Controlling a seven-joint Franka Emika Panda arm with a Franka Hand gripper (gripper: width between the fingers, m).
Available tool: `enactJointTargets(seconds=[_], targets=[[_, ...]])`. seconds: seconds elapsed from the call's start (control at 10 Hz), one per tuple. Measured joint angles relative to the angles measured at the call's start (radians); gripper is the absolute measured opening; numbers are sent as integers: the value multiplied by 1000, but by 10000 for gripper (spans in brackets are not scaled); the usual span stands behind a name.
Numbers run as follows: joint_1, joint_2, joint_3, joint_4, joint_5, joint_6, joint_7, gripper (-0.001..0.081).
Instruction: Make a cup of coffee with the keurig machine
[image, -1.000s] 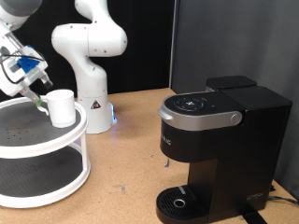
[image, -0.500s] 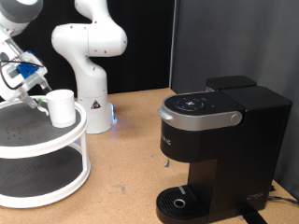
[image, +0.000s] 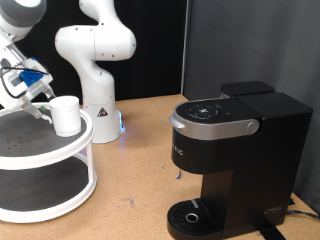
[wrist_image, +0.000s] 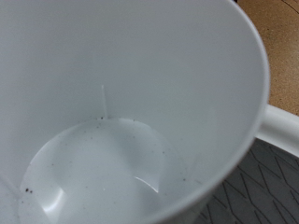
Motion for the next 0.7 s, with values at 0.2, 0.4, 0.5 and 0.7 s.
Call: enactJointTargets(seconds=[0.2,0.4,0.5,0.7], targets=[[3,0,0,0,1,-4,0,805],[3,0,0,0,1,-5,0,716],[3,0,1,0,1,-5,2,716],[3,1,3,0,1,-5,6,534]])
